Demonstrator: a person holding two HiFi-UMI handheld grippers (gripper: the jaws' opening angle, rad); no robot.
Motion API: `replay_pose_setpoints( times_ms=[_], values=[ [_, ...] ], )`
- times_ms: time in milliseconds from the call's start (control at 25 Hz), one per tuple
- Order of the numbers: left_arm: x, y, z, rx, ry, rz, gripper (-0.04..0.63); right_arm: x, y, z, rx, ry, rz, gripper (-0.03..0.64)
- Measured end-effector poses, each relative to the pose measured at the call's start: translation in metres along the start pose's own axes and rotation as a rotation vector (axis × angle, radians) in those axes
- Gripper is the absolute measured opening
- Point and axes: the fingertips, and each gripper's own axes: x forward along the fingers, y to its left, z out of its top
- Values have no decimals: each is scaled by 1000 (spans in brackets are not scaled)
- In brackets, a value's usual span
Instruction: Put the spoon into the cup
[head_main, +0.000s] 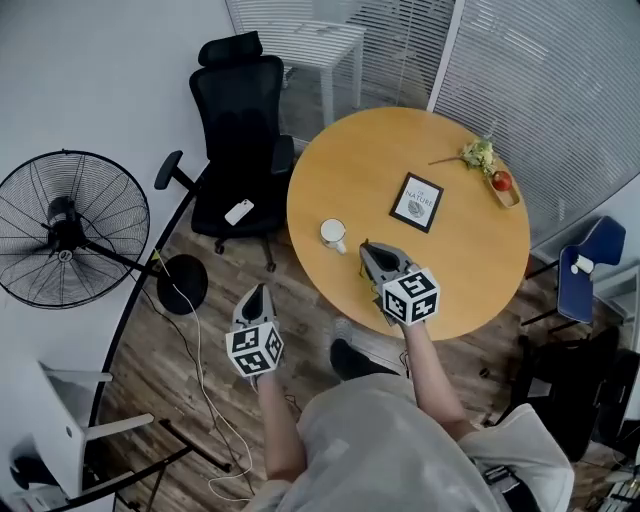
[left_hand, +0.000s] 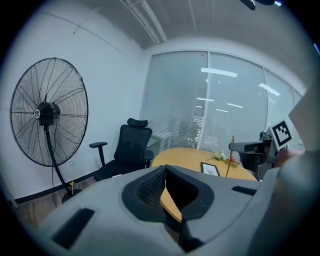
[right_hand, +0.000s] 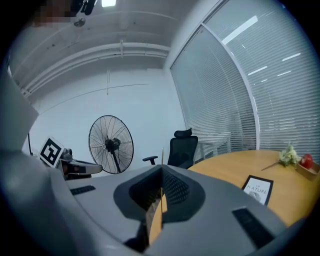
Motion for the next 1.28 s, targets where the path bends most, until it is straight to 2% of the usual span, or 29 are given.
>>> replay_pose_setpoints(
  times_ms=[280,800,1280],
  values=[
    [29,14,22,-6,-8,16,9,29,-16,11,18,0,7,-3],
    [86,18,45,21,10,-18,9,73,-52,27,68,-16,12,-3],
    [120,24,59,54,22,-58,9,127,-64,40,119,-29,49,-3]
  ],
)
